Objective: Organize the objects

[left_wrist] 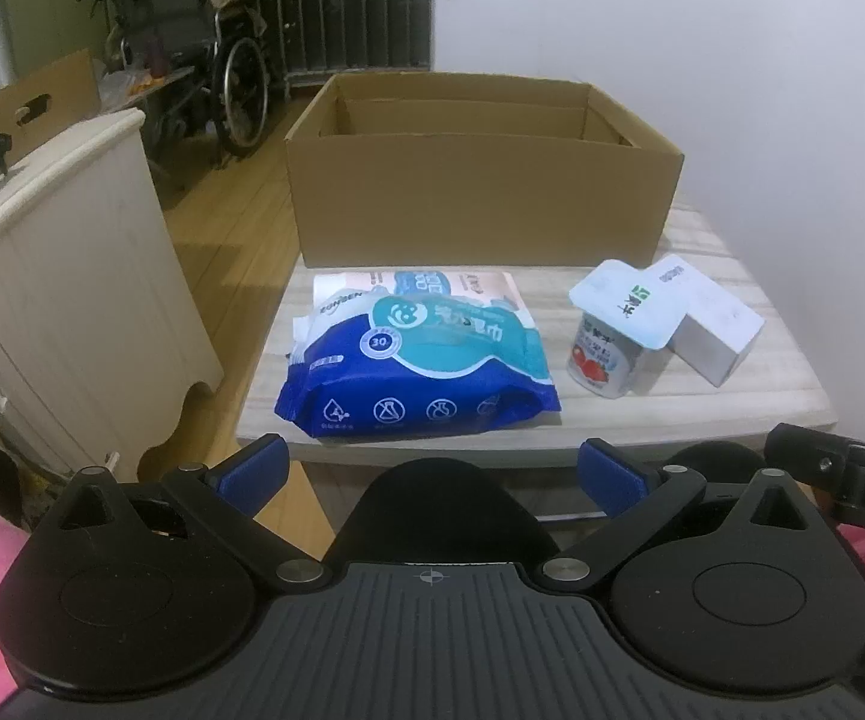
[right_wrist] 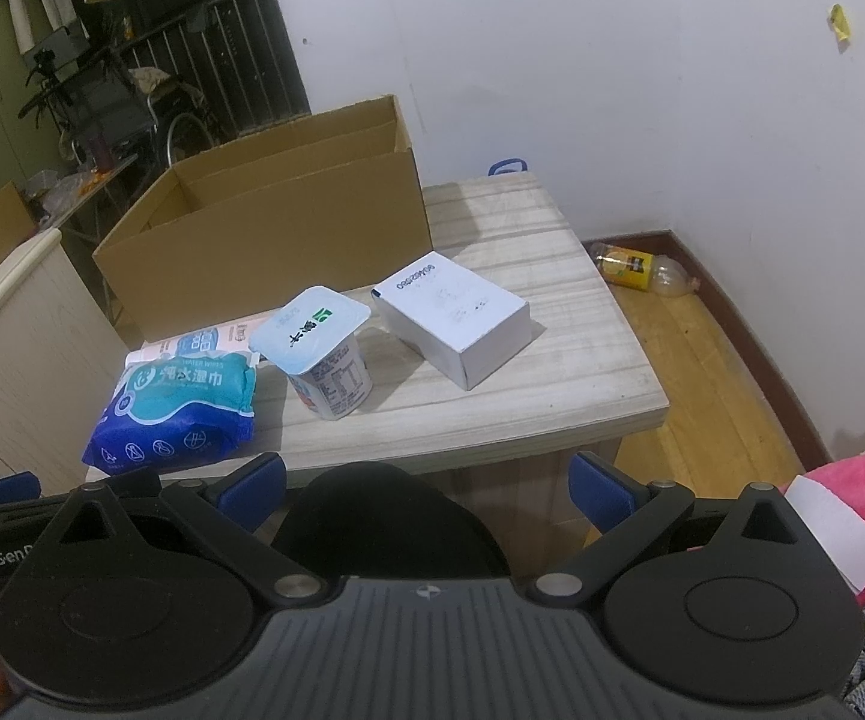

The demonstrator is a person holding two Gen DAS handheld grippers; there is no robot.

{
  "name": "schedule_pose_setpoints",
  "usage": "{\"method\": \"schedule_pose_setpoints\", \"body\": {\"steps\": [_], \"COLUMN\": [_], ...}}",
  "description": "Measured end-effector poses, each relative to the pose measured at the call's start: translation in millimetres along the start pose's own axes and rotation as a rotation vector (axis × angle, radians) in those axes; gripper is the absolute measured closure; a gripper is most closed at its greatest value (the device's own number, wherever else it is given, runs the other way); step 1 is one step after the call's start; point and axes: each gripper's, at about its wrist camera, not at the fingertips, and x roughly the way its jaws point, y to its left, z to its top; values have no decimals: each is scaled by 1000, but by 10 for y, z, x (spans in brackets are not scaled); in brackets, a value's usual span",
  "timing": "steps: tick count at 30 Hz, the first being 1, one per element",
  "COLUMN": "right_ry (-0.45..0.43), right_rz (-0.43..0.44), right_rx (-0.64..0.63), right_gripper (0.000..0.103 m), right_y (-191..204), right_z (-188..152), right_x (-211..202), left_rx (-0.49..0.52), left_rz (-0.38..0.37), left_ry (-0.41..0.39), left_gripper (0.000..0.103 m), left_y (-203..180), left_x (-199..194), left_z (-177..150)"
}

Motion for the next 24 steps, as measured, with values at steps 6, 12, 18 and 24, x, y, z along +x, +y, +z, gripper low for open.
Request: {"method": "schedule_pose_setpoints", "body": {"steps": [6, 12, 18, 24], "right_ry": [0, 0, 0, -1], "right_rz": [0, -1, -5, -8], "right_rx": [1, 2, 7, 11], "right_gripper": [1, 1, 1, 1], "right_y": [0, -2, -2, -4], "right_z": [2, 5, 6, 4], "right_x": [-8, -7, -5, -4], "left_rx": [-1, -2, 0, 18], "left_rz": [-1, -1, -1, -4], "left_ry": [-1, 1, 1, -8], "left_gripper": [0, 0, 0, 0], "left_y": [9, 8, 5, -24], "left_x": [2, 5, 5, -10], "left_z": [-3, -3, -7, -10]}}
